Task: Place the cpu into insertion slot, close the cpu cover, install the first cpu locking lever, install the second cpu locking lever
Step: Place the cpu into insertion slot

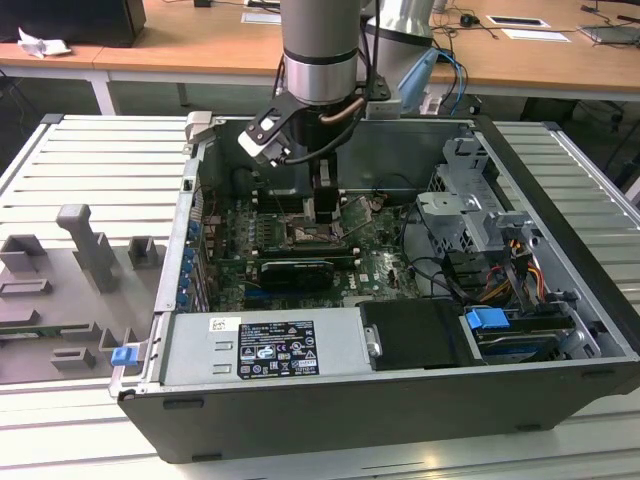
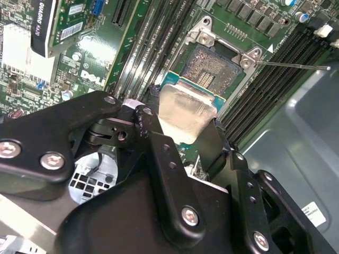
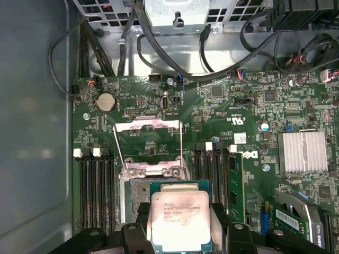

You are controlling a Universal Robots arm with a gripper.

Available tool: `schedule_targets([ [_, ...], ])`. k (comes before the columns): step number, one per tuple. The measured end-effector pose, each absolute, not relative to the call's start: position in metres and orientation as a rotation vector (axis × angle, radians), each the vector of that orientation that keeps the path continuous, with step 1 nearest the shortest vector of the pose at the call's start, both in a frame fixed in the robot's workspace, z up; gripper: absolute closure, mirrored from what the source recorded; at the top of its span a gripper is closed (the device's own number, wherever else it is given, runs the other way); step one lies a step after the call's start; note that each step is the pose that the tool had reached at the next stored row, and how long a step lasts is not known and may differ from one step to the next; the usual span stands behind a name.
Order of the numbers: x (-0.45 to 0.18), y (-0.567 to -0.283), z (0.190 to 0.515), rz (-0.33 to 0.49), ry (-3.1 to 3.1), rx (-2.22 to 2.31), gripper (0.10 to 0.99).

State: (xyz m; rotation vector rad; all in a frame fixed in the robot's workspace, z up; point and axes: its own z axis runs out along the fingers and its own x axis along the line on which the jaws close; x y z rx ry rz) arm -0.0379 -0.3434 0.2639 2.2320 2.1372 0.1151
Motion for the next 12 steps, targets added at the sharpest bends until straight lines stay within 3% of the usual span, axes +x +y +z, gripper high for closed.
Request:
schedule_targets([
  [12,-0.0383,-0.3427,0.2547,0.119,2.138,2.235,0.557],
])
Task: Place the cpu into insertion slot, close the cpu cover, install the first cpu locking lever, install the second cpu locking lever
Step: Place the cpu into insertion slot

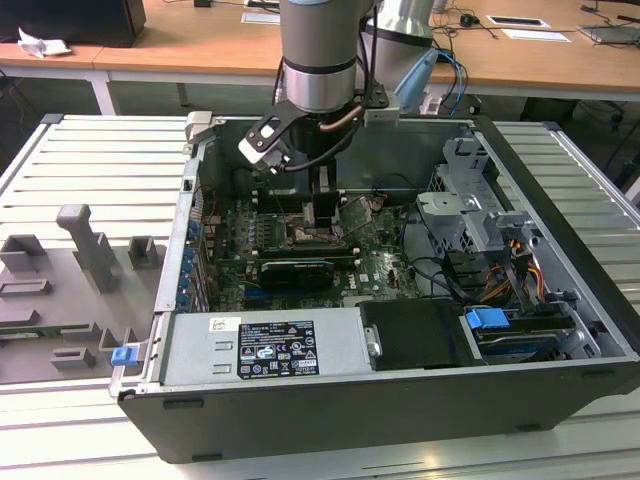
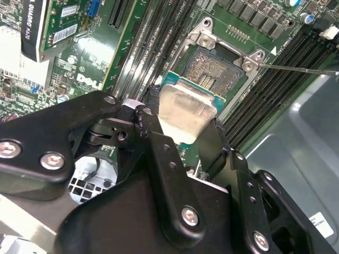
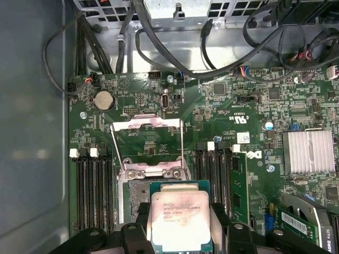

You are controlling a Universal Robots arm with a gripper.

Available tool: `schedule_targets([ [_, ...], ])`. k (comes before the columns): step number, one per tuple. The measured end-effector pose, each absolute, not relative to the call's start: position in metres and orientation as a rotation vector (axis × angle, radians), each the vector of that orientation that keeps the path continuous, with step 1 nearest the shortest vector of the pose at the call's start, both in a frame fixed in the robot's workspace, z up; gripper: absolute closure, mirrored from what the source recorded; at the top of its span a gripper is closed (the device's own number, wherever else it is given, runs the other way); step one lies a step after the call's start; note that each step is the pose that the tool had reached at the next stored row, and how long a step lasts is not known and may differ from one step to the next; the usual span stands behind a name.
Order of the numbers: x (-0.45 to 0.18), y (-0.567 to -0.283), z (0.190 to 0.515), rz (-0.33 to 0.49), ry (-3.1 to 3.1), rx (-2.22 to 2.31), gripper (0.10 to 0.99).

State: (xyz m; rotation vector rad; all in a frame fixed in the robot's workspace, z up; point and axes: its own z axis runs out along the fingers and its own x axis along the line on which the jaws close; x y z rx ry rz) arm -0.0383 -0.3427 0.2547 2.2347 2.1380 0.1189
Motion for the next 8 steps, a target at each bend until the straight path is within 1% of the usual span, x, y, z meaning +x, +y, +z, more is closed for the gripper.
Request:
schedule_targets([
  [5,-0.041,-0.334,0.244,0.123,2.147,2.23,0.557],
  [8,-0.043,-0.334,0.238,0.13,2.186,2.198,0.557],
])
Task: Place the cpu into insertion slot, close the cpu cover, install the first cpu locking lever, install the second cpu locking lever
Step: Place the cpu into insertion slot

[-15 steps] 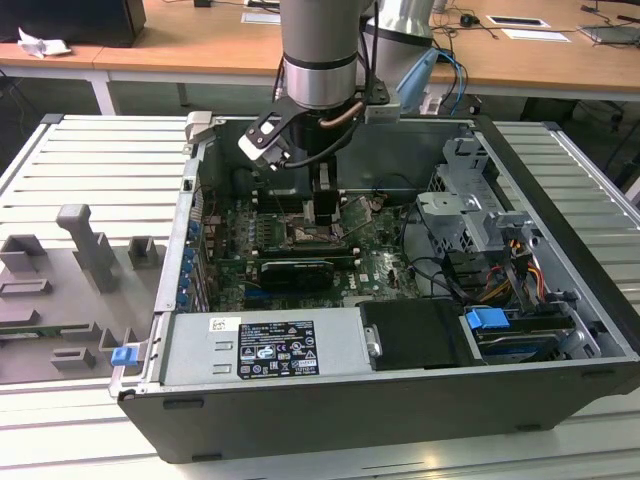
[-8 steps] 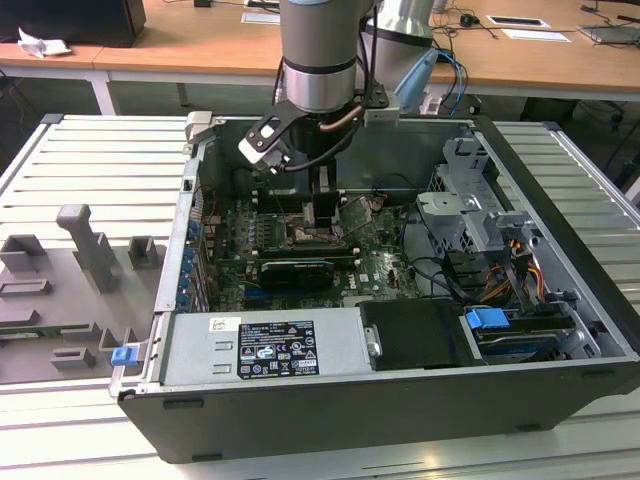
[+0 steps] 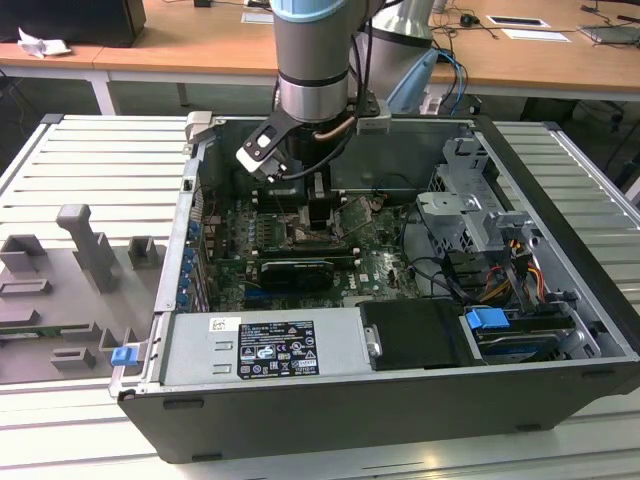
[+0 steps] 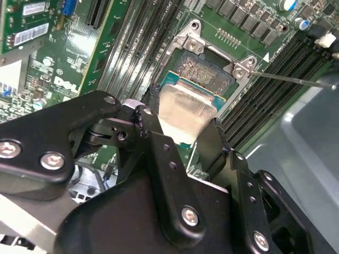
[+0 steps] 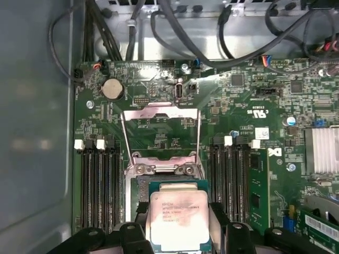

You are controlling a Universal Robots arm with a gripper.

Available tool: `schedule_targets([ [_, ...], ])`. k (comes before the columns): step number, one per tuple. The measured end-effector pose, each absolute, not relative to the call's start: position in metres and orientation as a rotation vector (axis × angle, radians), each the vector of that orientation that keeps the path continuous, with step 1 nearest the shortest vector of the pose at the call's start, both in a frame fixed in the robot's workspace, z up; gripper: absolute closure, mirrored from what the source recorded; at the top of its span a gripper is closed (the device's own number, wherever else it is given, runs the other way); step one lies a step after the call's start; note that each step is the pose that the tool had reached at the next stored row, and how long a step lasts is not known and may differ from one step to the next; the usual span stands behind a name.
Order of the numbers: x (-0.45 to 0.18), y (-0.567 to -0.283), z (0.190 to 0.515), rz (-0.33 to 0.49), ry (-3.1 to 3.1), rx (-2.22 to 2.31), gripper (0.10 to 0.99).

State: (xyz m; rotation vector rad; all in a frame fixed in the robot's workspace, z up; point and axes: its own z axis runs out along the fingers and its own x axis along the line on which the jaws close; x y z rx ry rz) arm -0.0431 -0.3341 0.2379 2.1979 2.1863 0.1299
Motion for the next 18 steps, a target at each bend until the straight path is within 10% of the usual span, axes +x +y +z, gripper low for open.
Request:
schedule_targets([
  [18,-0.047,-0.332,0.225,0.13,2.213,2.17,0.557],
])
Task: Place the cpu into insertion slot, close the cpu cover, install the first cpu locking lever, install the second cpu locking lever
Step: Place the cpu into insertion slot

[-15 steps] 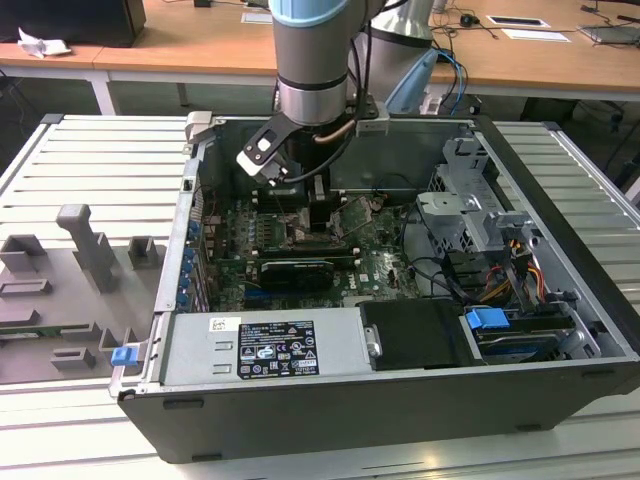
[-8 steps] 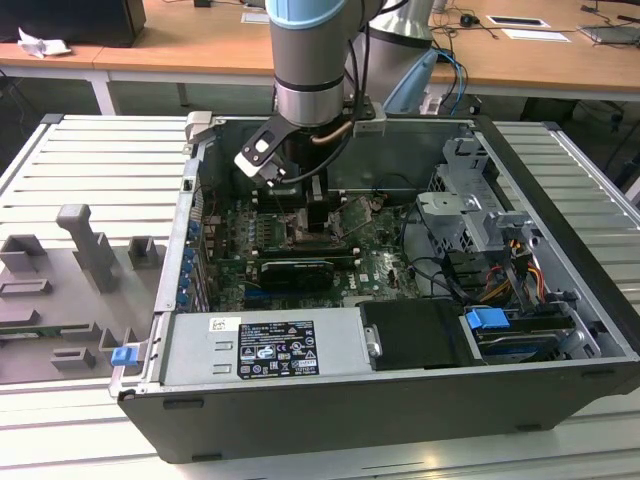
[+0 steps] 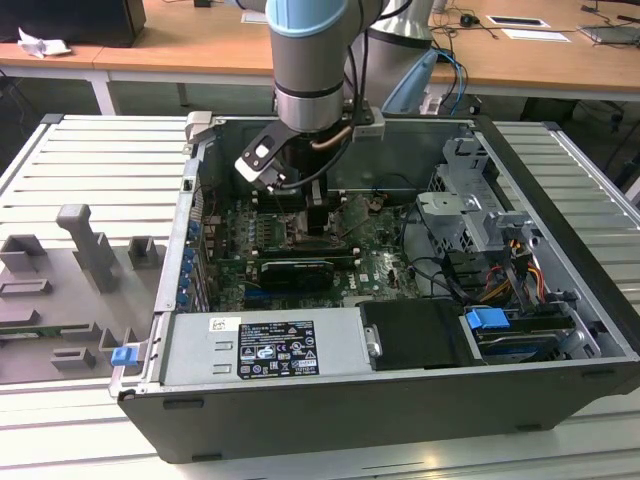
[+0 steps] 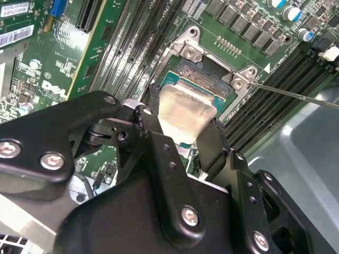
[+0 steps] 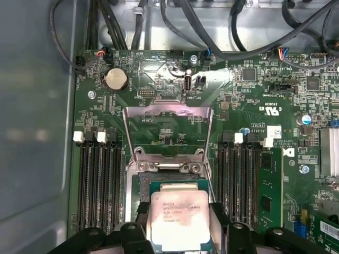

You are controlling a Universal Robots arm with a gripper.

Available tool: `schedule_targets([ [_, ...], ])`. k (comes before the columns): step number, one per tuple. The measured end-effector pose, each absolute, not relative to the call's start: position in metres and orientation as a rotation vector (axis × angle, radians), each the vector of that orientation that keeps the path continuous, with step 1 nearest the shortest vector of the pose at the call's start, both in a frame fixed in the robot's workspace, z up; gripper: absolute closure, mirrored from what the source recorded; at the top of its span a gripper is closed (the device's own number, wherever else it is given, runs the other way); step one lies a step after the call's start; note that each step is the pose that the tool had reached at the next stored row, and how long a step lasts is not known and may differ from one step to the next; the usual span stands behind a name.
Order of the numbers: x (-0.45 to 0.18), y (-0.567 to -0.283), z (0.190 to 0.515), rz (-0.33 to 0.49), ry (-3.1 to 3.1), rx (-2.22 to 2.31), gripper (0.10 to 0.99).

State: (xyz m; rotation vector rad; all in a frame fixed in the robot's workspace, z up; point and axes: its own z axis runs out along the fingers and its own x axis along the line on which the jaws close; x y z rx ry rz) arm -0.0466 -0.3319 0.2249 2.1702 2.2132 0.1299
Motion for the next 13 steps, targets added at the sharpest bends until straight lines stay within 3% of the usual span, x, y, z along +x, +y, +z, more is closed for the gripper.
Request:
schedule_targets([
  [13,-0.0471,-0.3291,0.2181,0.13,2.212,2.172,0.557],
])
